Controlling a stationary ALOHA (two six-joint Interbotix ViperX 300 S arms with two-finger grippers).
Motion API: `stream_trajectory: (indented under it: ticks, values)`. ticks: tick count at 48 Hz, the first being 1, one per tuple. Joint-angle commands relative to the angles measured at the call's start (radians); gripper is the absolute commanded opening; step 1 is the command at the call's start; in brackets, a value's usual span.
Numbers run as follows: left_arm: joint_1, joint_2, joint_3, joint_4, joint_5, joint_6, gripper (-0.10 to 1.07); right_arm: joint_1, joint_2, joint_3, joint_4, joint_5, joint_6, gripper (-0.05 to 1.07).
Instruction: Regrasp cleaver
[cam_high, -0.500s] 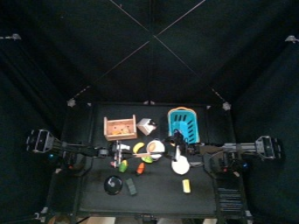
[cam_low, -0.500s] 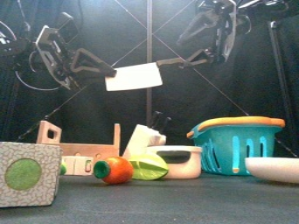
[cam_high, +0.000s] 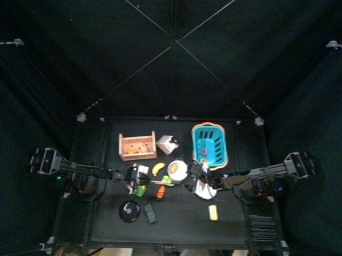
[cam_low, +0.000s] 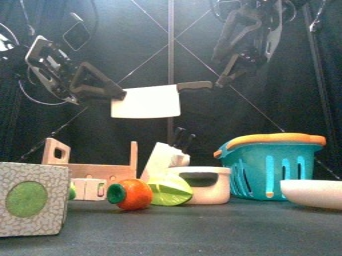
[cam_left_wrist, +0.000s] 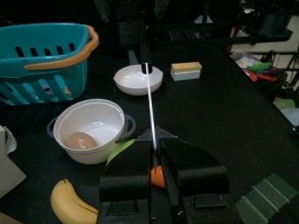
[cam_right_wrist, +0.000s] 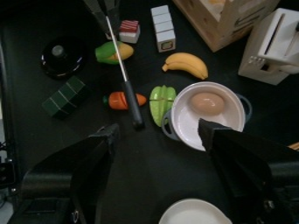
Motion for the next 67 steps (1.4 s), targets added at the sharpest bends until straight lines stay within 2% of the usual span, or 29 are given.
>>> stream_trajectory:
  ticks: [1,6,12,21,25,30,36,41,58,67]
  values:
    - [-0.008,-0.005,-0.018,0.006,0.003,-0.003,0.45,0.002,0.002,-0.060,0.051,0.058,-0.025,1.00]
    - [-0.008,-0.003,-0.018,0.006,0.008,-0.003,0.45,-0.005,0.011,-0.092,0.146,0.118,-0.106,1.00]
    - [-0.008,-0.003,-0.018,0.005,0.011,-0.003,0.45,-0.029,0.031,-0.141,0.336,0.189,-0.264,1.00]
    - [-0.008,-0.003,-0.015,0.006,0.011,-0.003,0.45,-0.086,0.055,-0.164,0.512,0.173,-0.471,1.00]
    - [-0.008,-0.003,-0.014,0.006,0.011,-0.003,0.45,-0.097,0.067,-0.158,0.518,0.137,-0.538,1.00]
    - [-0.008,-0.003,-0.009,0.005,0.011,-0.003,0.45,-0.095,0.081,-0.126,0.499,0.038,-0.600,1.00]
    - [-0.008,-0.003,-0.008,0.006,0.011,-0.003,0.45,-0.092,0.081,-0.078,0.468,-0.086,-0.607,1.00]
    - [-0.008,-0.005,-0.009,0.005,0.009,-0.003,0.45,-0.092,0.083,-0.054,0.463,-0.143,-0.607,1.00]
    - [-0.008,-0.003,-0.011,0.005,0.011,0.000,0.45,-0.094,0.147,-0.071,0.466,-0.178,-0.603,0.99]
    - [-0.008,0.003,-0.011,0.006,0.011,0.000,0.45,-0.095,0.172,-0.086,0.468,-0.173,-0.607,0.89]
